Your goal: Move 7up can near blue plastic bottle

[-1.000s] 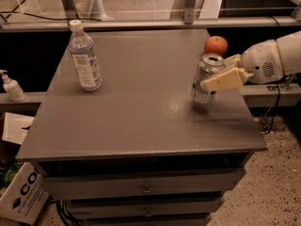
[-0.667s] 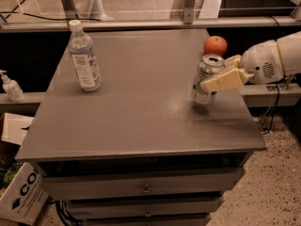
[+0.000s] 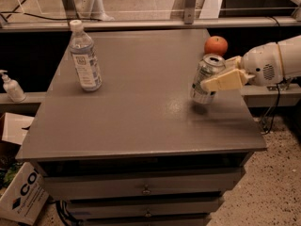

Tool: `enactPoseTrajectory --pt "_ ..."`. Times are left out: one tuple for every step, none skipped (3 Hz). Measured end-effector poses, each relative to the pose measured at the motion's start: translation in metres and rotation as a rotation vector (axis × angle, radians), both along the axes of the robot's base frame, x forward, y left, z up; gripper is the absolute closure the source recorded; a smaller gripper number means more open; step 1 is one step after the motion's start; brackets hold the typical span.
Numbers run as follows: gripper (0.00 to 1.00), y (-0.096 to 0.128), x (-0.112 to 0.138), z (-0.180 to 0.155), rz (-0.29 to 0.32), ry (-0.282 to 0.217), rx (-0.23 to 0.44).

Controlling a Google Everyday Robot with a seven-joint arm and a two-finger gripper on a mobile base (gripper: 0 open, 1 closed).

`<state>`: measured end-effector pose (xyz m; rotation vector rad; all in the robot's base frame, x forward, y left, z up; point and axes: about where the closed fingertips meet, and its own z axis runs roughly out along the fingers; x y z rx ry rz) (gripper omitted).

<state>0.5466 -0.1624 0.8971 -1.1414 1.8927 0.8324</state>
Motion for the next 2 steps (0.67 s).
enactPoseTrajectory --pt "1.00 0.036 0.008 0.007 0.003 -0.026 0.098" --pt "1.00 0.084 0.025 0.017 0.020 -0.062 0.132"
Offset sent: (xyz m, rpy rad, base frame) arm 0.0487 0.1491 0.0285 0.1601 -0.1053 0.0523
